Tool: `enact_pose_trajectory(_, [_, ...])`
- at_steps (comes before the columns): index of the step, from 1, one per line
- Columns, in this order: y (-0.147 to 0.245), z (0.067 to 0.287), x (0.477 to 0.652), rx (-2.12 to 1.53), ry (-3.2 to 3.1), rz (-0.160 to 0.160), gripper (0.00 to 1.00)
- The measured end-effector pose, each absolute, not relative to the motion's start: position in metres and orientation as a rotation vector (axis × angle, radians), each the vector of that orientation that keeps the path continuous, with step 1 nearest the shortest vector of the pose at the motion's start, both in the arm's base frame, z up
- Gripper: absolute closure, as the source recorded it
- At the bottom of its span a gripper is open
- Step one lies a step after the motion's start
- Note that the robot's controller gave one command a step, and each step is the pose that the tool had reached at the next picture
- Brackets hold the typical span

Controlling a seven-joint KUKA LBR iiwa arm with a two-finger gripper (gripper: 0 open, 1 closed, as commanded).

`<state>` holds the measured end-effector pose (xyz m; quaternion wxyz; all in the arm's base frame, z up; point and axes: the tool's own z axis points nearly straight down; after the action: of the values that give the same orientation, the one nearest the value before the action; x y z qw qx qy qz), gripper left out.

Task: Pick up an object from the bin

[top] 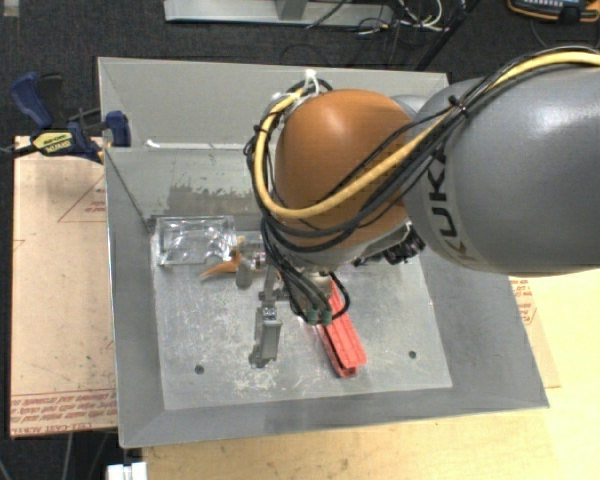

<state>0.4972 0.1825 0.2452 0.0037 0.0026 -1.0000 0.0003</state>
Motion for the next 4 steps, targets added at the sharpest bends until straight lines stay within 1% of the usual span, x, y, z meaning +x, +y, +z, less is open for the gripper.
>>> enact_pose_trajectory(1, [0.181,0.249,0.499,0.001,-3.142,-0.001,0.0])
enact_pose_trajectory(2, [0.159,0.174,0.492,0.114,-3.141,-0.003,0.0])
enact_pose_trajectory(3, [0.156,0.11,0.564,0.244,-3.138,-0.004,0.0])
enact_pose_trajectory(4, [0.113,0.13,0.591,0.072,-3.143,-0.005,0.0])
